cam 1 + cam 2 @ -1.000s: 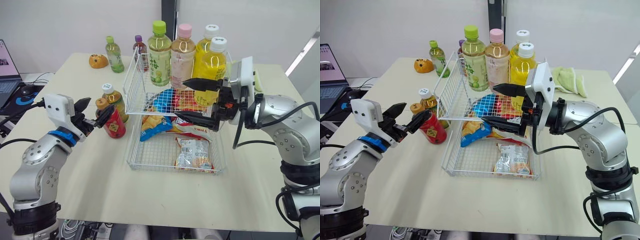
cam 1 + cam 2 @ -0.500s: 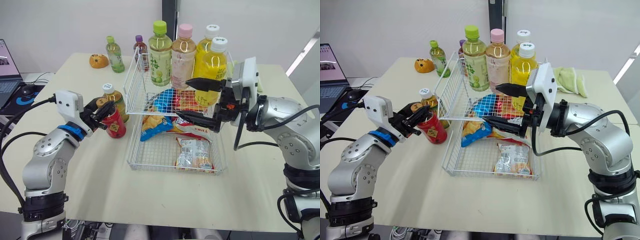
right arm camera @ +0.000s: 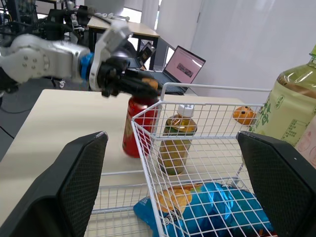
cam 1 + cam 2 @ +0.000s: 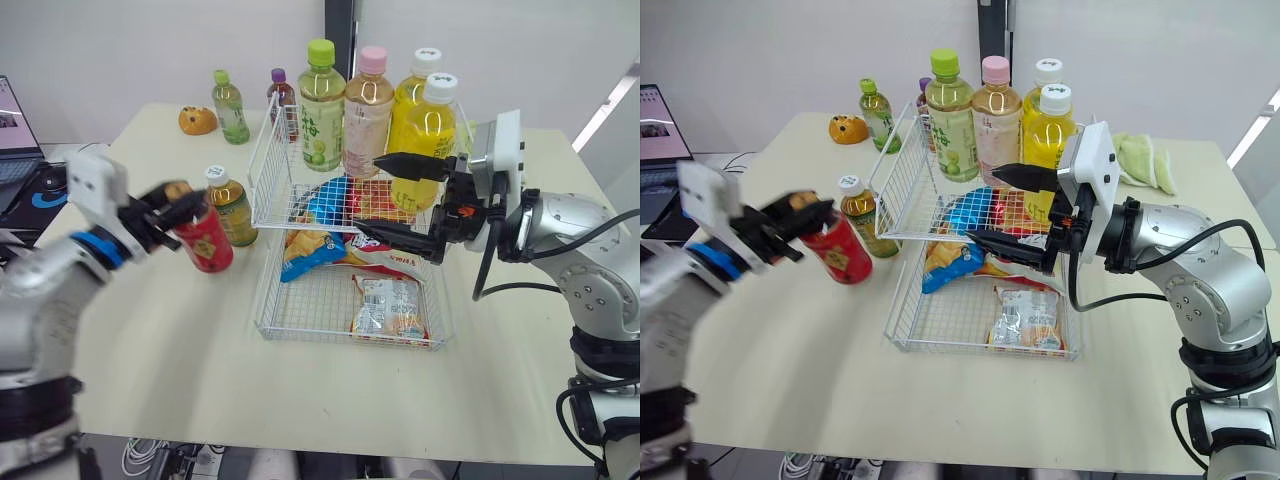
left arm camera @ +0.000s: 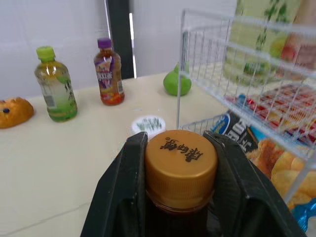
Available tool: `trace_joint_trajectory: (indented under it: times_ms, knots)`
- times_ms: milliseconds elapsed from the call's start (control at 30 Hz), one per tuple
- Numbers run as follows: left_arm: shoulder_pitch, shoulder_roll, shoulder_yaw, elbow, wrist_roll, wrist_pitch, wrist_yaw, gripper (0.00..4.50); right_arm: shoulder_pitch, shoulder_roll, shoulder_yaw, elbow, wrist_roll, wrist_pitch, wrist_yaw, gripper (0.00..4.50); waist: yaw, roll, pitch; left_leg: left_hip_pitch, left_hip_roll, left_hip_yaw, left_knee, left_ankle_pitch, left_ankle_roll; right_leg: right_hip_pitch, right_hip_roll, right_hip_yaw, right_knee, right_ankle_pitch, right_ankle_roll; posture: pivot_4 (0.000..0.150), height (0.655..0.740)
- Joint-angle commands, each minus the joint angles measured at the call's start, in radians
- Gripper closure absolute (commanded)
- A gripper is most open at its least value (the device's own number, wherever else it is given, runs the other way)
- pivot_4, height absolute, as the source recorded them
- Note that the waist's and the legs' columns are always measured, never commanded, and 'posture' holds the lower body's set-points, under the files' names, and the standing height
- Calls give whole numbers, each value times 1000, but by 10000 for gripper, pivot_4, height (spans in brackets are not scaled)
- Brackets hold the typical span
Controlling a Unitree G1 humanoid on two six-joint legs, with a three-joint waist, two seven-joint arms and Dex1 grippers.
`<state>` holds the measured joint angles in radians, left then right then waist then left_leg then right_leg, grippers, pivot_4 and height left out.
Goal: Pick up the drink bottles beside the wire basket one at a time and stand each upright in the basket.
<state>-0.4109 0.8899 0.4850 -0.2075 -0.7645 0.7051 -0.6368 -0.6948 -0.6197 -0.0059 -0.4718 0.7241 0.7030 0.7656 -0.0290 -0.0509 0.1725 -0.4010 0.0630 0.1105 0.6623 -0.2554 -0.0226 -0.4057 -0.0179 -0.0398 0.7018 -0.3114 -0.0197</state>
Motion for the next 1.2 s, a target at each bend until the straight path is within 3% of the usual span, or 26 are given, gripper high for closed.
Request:
trace_joint_trajectory:
  times_ms: [33, 200, 433, 600, 800, 1200]
  knots:
    - [-75, 110, 98, -46, -160, 122, -57, 31553, -17, 0, -20, 3, -7, -35, 14, 0, 0, 0, 0, 0, 0, 0, 0, 0, 0, 0, 0, 0, -1, 0, 0, 1500, 7400]
    - [-339, 302, 58, 96, -278, 232, -164, 31553, -27, 8, -21, 24, -13, -53, 20, 0, 1, -1, 1, -1, 0, 0, -1, 0, 0, 0, 0, -1, -3, 0, 1, 1500, 7400]
    - [-653, 312, -140, 284, -237, 241, -322, 31553, -16, 11, -38, 8, -25, -57, -4, 0, 2, 0, 2, 0, 0, 1, 0, 0, 0, 0, 0, 0, -3, 0, 1, 1500, 7400]
    - [-877, 211, -288, 411, -170, 227, -427, 31553, 16, 1, -63, -39, -20, -39, -47, 0, 5, 0, 2, -2, -1, 0, 1, 0, -1, -1, 1, 0, -2, 0, 1, 1500, 7400]
    - [-1024, 36, -391, 504, -95, 201, -545, 31553, 65, -17, -112, -125, -3, 5, -129, 0, 6, 1, 2, -2, -1, 1, 1, 0, -1, -1, 1, 0, -3, -1, 1, 1500, 7400]
    - [-1005, -261, -469, 599, 79, 18, -627, 31553, 173, -64, -220, -322, 95, 131, -318, 0, 0, 3, 3, -2, -1, 1, 1, 0, -1, -2, 1, 1, -2, -1, 1, 1500, 7400]
